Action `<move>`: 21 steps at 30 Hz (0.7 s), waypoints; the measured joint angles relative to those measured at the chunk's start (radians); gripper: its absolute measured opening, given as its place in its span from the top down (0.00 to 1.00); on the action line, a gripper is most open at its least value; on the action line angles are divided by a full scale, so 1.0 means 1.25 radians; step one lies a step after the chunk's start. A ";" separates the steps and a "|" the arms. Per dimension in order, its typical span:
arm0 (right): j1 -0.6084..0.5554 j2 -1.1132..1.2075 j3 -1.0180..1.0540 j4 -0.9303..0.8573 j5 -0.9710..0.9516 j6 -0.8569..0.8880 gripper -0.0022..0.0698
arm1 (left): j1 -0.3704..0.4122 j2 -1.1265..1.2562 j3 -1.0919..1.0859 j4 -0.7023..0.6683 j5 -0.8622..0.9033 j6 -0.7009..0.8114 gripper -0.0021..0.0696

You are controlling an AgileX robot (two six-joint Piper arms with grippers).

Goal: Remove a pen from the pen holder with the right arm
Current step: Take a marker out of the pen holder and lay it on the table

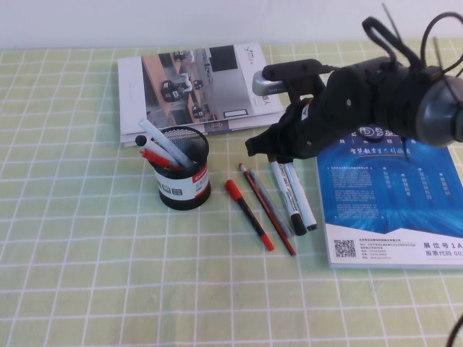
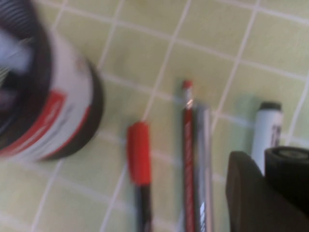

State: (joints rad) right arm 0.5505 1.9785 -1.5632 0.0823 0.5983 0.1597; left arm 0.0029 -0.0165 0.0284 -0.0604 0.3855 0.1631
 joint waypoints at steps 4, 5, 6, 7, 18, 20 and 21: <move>-0.019 0.050 -0.032 0.001 -0.028 0.002 0.86 | 0.000 0.000 0.000 0.000 0.000 0.000 0.98; -0.023 0.062 -0.038 0.001 -0.033 0.002 0.86 | 0.000 0.000 0.000 0.000 0.000 0.000 0.98; -0.027 0.073 -0.046 0.001 -0.036 0.002 0.86 | 0.000 0.000 0.000 0.000 0.000 0.000 0.98; -0.028 0.080 -0.050 0.001 -0.041 0.002 0.86 | 0.000 0.000 0.000 0.000 0.000 0.000 0.98; -0.041 0.119 -0.059 0.001 -0.076 0.004 0.86 | 0.000 0.000 0.000 0.000 0.000 0.000 0.98; -0.041 0.124 -0.060 0.001 -0.081 0.004 0.86 | 0.000 0.000 0.000 0.000 0.000 0.000 0.98; -0.041 0.126 -0.060 0.001 -0.084 0.004 0.86 | 0.000 0.000 0.000 0.000 0.000 0.000 0.98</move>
State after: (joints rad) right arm 0.4996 2.1363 -1.6383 0.0837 0.4935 0.1643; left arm 0.0029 -0.0165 0.0284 -0.0604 0.3855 0.1631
